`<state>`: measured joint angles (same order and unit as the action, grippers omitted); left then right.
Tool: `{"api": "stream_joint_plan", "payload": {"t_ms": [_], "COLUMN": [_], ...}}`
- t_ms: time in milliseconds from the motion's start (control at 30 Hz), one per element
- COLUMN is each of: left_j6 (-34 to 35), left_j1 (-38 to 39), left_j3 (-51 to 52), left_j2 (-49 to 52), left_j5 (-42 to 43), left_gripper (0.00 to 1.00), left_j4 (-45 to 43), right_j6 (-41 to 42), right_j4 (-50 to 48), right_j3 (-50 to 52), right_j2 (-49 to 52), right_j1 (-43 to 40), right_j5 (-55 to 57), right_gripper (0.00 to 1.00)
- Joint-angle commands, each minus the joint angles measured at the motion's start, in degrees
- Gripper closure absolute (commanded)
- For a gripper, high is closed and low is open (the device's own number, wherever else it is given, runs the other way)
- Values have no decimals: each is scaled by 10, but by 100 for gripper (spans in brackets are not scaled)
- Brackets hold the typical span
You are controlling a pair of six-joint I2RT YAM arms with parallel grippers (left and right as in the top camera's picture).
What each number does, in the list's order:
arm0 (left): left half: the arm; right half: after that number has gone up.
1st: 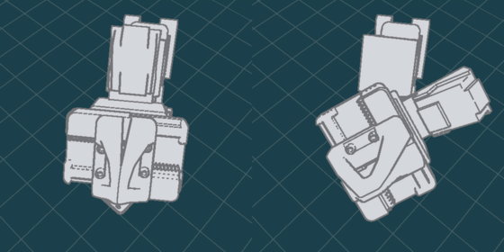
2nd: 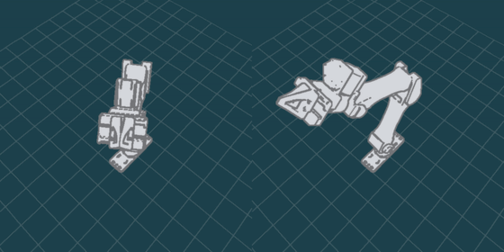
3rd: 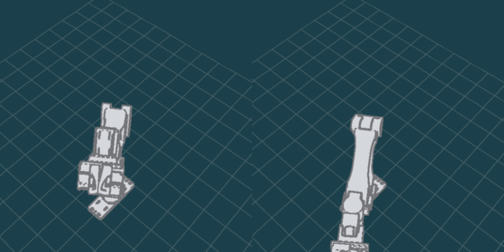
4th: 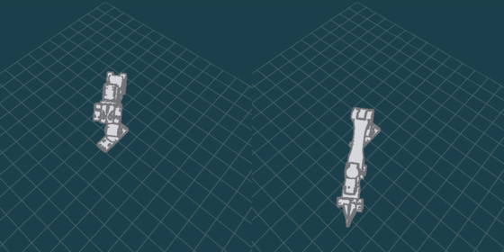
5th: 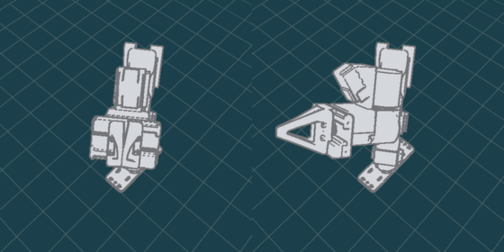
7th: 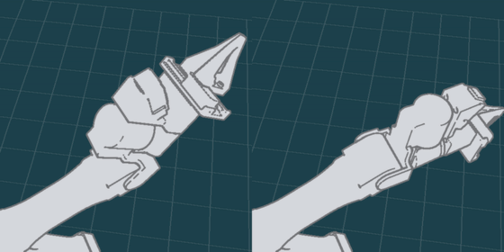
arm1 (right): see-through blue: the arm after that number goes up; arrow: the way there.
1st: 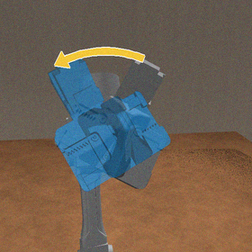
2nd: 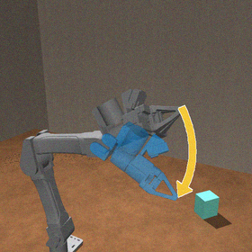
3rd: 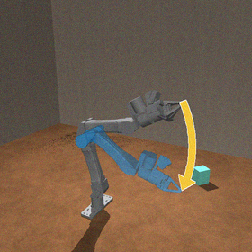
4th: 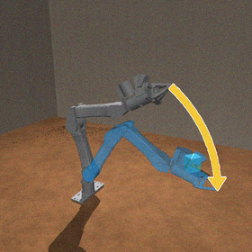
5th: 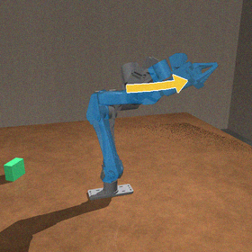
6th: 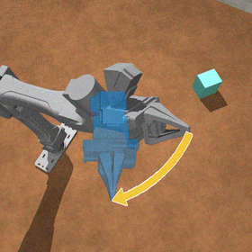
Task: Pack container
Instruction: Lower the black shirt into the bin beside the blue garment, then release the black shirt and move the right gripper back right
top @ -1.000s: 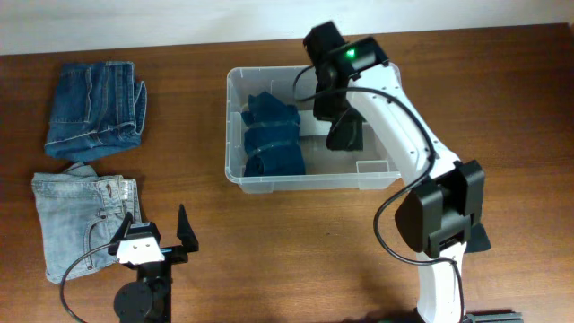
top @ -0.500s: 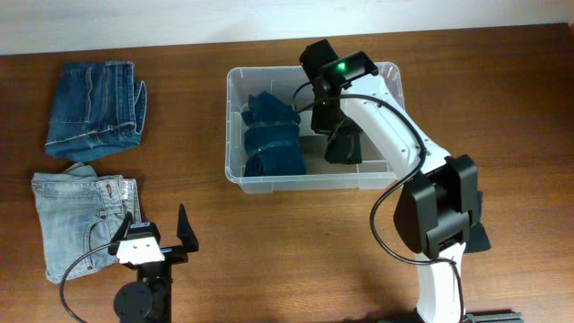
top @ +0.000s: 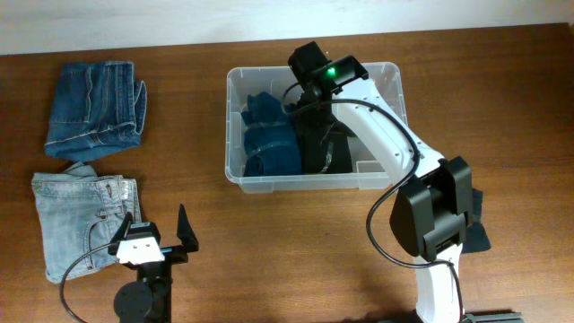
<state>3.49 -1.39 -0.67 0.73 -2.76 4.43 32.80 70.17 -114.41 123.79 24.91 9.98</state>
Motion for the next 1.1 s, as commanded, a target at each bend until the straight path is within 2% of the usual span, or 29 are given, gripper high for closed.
{"api": "stream_joint_plan", "payload": {"t_ms": [0, 100, 233, 367, 567, 733, 800, 867, 967, 1000, 1033, 1067], "left_j6": [-5, -5, -5, -5, -5, -5, -5, -5, -5, -5, -5, -5], "left_j1": [-3, -3, -3, -3, -3, -3, -3, -3, -3, -3, -3, -3], "left_j3": [2, 2, 2, 2, 2, 2, 2, 2, 2, 2, 2, 2], "left_j2": [-4, -4, -4, -4, -4, -4, -4, -4, -4, -4, -4, -4], "left_j5": [4, 4, 4, 4, 4, 4, 4, 4, 4, 4, 4, 4], "left_gripper": [1, 1, 1, 1, 1, 1, 1, 1, 1, 1, 1, 1], "left_j4": [2, 2, 2, 2, 2, 2, 2, 2, 2, 2, 2, 2], "right_j6": [5, -10, -38, -38, -38, -49, -85, -101, -102, -107, -116, -116], "right_j4": [-22, -53, -81, -87, -94, -96, -74, -36, 50, 89, 153, 175], "right_j3": [-1, -1, -1, -1, -1, -4, -28, -65, -148, -189, -257, -278], "right_j2": [-15, -15, -5, 27, 89, 85, 72, 59, 33, 24, 11, 7], "right_j1": [2, 2, 3, 3, 15, 13, 9, 2, -13, -21, -36, -42], "right_j5": [-3, -49, -79, -80, -102, -93, -93, -87, -24, 8, 52, 64], "right_gripper": [37, 72, 87, 96, 96, 96, 92, 79, 67, 56, 40, 36]}}
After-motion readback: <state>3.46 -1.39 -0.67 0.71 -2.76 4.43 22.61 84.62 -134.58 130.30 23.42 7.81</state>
